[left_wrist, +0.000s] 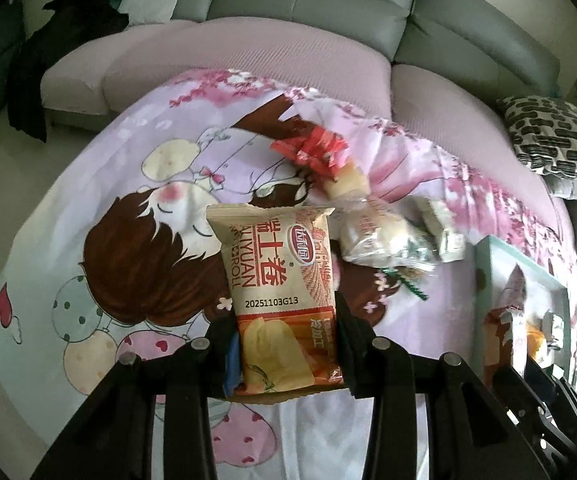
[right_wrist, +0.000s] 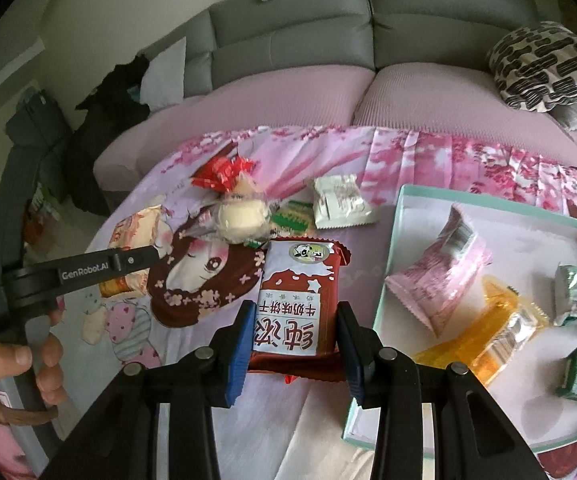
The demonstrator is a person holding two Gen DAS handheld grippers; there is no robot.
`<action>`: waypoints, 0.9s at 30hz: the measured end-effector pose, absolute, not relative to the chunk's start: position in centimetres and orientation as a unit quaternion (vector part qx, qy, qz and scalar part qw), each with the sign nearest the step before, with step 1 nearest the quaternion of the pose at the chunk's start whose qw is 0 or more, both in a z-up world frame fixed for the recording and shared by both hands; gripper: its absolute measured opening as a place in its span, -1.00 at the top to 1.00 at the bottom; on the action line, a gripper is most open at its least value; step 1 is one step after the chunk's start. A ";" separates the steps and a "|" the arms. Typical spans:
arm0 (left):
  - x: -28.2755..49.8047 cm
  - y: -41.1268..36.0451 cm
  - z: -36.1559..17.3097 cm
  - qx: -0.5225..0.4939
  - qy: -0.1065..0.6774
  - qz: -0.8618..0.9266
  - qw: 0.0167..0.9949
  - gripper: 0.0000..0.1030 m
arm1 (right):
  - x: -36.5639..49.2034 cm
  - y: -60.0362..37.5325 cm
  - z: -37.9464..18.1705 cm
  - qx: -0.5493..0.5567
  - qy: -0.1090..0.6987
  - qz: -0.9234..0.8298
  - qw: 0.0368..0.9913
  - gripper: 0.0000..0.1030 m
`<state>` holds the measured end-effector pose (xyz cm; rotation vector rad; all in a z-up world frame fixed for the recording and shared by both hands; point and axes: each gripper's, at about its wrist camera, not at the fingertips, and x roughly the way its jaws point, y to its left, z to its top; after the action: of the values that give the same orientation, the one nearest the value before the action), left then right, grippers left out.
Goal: Organize snacks
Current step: 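Lift both packs and carry them over the tray with both grippers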
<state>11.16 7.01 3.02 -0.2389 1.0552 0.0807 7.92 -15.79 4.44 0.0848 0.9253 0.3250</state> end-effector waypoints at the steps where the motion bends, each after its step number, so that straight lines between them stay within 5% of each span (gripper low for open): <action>1: 11.1 6.7 3.4 -0.112 0.501 0.036 0.858 0.21 | 7.8 -16.1 4.8 0.044 0.441 0.156 0.883 0.18; 27: 10.5 -4.0 9.0 -0.022 0.477 -0.021 0.878 0.21 | 5.6 -25.8 8.3 0.137 0.382 0.125 0.905 0.18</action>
<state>10.50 -4.04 9.01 -0.0453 0.9945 -0.0429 5.59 -25.82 8.28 0.2836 0.7890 0.2588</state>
